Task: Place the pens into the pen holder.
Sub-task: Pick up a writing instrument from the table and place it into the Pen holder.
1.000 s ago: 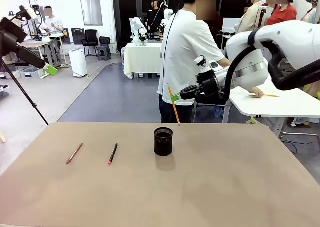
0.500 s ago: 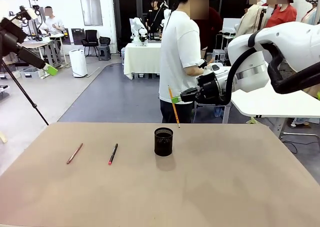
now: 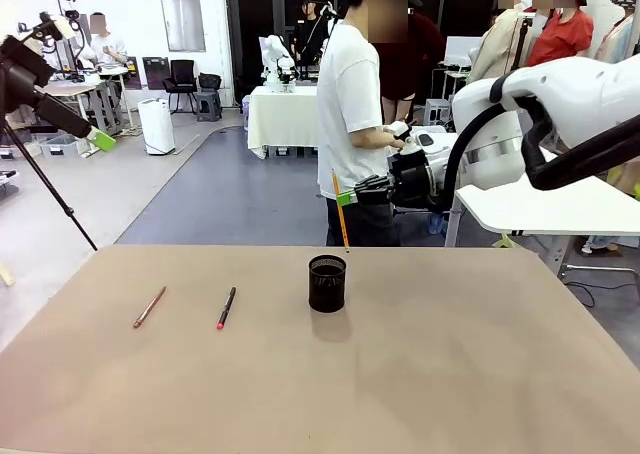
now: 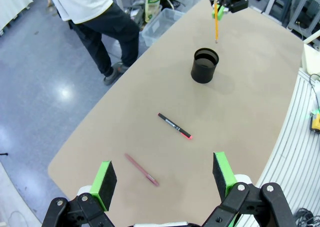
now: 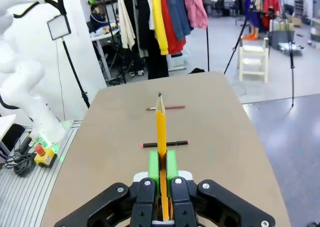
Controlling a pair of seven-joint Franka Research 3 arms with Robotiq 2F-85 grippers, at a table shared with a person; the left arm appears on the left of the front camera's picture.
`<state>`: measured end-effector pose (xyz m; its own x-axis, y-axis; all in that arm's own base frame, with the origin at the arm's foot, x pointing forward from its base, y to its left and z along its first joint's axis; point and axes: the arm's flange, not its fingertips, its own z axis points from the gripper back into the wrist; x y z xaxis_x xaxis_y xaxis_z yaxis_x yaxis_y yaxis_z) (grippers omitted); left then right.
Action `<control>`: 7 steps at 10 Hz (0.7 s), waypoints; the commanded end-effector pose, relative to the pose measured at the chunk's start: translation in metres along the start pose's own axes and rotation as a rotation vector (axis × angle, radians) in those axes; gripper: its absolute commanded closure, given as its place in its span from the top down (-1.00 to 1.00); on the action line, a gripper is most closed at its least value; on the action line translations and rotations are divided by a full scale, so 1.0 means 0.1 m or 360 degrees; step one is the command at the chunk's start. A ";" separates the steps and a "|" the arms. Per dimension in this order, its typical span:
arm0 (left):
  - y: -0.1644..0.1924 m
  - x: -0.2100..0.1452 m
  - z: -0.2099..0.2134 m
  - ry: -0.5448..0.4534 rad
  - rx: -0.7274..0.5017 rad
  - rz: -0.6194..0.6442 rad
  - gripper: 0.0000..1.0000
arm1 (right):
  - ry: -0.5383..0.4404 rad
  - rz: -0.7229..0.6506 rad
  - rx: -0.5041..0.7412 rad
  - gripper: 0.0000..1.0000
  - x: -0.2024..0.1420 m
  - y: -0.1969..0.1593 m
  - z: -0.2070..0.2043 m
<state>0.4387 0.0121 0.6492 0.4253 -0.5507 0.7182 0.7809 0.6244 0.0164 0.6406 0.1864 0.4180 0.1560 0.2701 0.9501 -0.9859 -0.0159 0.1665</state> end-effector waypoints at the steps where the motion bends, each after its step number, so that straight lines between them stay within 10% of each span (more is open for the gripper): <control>1: 0.00 0.00 0.00 -0.0011 0.0004 -0.0003 1.00 | -0.0089 0.0050 0.0041 -1.00 -0.11 -0.24 -0.12; 7: 0.00 0.00 0.00 -0.0011 0.0004 -0.0003 1.00 | -0.0100 -0.0110 0.0192 -1.00 -0.47 -0.47 -0.39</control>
<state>0.4387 0.0121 0.6492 0.4253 -0.5507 0.7182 0.7809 0.6245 0.0165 0.6681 0.2070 0.3593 0.2001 0.2204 0.9547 -0.9677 -0.1083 0.2278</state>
